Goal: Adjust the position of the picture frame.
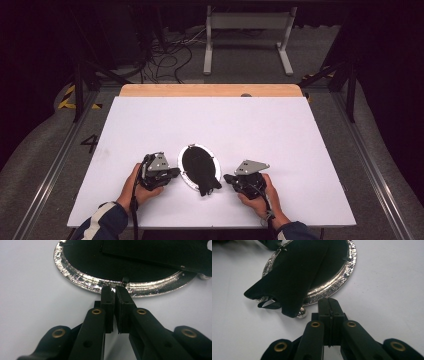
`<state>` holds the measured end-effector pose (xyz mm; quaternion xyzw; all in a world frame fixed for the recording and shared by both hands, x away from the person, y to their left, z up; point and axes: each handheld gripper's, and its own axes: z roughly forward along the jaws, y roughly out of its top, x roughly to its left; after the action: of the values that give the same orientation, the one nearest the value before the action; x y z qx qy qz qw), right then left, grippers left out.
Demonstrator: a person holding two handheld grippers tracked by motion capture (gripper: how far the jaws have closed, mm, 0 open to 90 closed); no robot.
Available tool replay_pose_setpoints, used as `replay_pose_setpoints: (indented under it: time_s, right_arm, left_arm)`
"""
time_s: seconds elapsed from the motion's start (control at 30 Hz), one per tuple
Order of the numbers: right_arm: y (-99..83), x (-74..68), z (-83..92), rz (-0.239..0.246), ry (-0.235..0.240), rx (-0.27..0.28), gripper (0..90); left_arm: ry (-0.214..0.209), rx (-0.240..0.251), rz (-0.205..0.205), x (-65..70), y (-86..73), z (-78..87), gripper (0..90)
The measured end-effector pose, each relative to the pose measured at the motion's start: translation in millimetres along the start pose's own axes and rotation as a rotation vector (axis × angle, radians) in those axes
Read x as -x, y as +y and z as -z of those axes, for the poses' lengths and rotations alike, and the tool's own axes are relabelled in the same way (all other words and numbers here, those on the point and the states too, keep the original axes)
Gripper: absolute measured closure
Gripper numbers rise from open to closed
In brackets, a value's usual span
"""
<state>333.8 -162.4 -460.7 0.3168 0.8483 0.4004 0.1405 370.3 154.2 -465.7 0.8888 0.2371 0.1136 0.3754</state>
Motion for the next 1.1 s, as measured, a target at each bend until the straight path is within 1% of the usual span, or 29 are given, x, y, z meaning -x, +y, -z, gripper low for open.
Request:
replay_pose_setpoints:
  time_s: [0.07, 0.1, 0.2, 0.3, 0.4, 0.47, 0.5, 0.57, 0.67, 0.77, 0.9, 1.0, 1.1]
  right_arm:
    - [-0.7, -1.5, -0.1, 0.017, -0.002, -0.005, 90.0]
    - [-1.0, -2.7, -0.1, 0.028, -0.001, -0.007, 90.0]
    - [-1.7, -6.9, -0.3, 0.065, -0.003, -0.019, 90.0]
    - [-2.2, -10.0, -0.5, 0.082, -0.004, -0.025, 90.0]
    - [-2.6, -10.3, 0.1, 0.082, 0.003, -0.026, 90.0]
    - [-3.0, -10.2, 0.7, 0.077, 0.009, -0.027, 90.0]
    - [-3.3, -10.6, 1.1, 0.075, 0.01, -0.028, 90.0]
    - [-4.1, -10.6, 2.3, 0.073, 0.011, -0.029, 90.0]
    - [-5.5, -9.5, 4.2, 0.067, 0.021, -0.031, 90.0]
    - [-6.2, -9.2, 5.4, 0.065, 0.019, -0.033, 90.0]
    - [-7.2, -8.5, 6.7, 0.061, 0.007, -0.033, 90.0]
    - [-7.7, -6.5, 8.3, 0.055, 0.0, -0.031, 90.0]
    - [-9.3, -2.9, 10.6, 0.047, 0.002, -0.032, 89.8]
  left_arm:
    - [-0.009, 0.0, 0.005, -1.0, 2.0, -2.1, 88.7]
    - [-0.008, -0.001, -0.001, -1.3, 2.9, -2.8, 89.4]
    - [-0.009, 0.001, -0.002, -1.2, 4.9, -4.9, 89.4]
    - [-0.009, -0.003, -0.01, -1.3, 7.1, -6.5, 89.4]
    - [-0.014, 0.0, -0.009, -0.9, 8.7, -8.4, 89.4]
    - [-0.018, -0.003, -0.018, -0.1, 10.6, -9.9, 89.3]
    - [-0.014, -0.007, -0.028, 0.7, 11.8, -10.3, 89.0]
    - [-0.016, -0.007, -0.025, 2.0, 12.9, -11.6, 89.4]
    - [-0.012, -0.009, -0.034, 2.3, 15.1, -13.4, 89.4]
    - [-0.012, -0.006, -0.023, 3.6, 16.9, -16.0, 89.7]
    - [0.002, -0.005, -0.051, 6.0, 24.6, -23.5, 89.8]
    - [0.017, -0.003, -0.061, 7.7, 29.6, -28.9, 89.9]
    - [0.002, 0.014, -0.044, 5.3, 32.7, -34.2, 89.9]
